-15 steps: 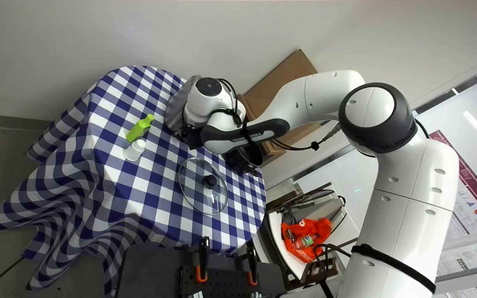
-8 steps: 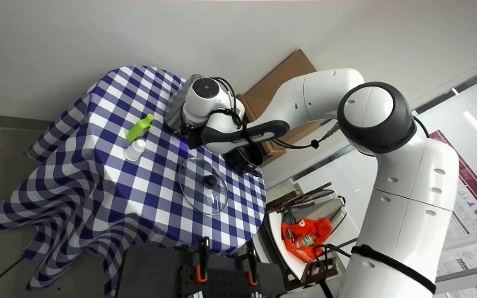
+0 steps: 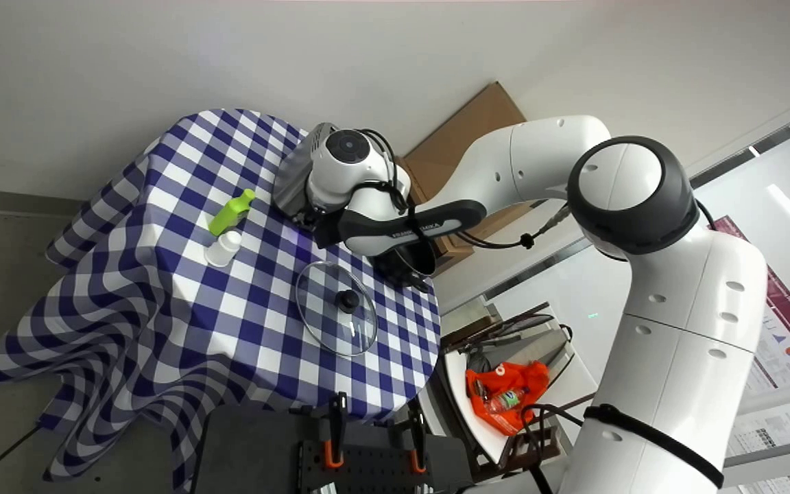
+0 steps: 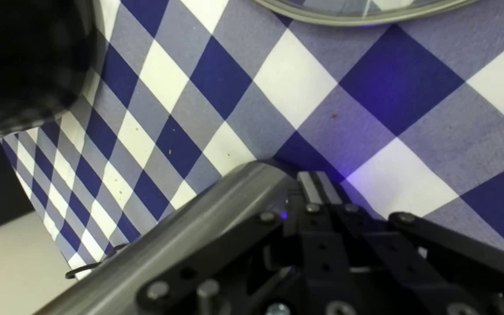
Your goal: Turn off the toaster
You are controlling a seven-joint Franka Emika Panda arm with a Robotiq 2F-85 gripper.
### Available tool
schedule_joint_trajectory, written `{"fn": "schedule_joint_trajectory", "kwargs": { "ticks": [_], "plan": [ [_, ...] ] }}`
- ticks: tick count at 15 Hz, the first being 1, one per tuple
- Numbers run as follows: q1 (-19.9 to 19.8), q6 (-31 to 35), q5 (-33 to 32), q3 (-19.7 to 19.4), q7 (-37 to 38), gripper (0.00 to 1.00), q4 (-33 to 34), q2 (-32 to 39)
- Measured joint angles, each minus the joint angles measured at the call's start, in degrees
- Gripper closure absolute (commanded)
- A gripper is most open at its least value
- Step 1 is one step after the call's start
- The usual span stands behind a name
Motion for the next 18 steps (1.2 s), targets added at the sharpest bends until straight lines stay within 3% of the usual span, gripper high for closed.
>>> {"fn": "schedule_joint_trajectory", "kwargs": {
  "ticks": [10,18],
  "plan": [
    [-1.56,0.01,6.24,1.31,-1.89,1.0,-6.71,-5.4],
    [-0.23,0.0,3.3,0.11,-1.41,1.0,-7.41,-5.27]
  ]
}}
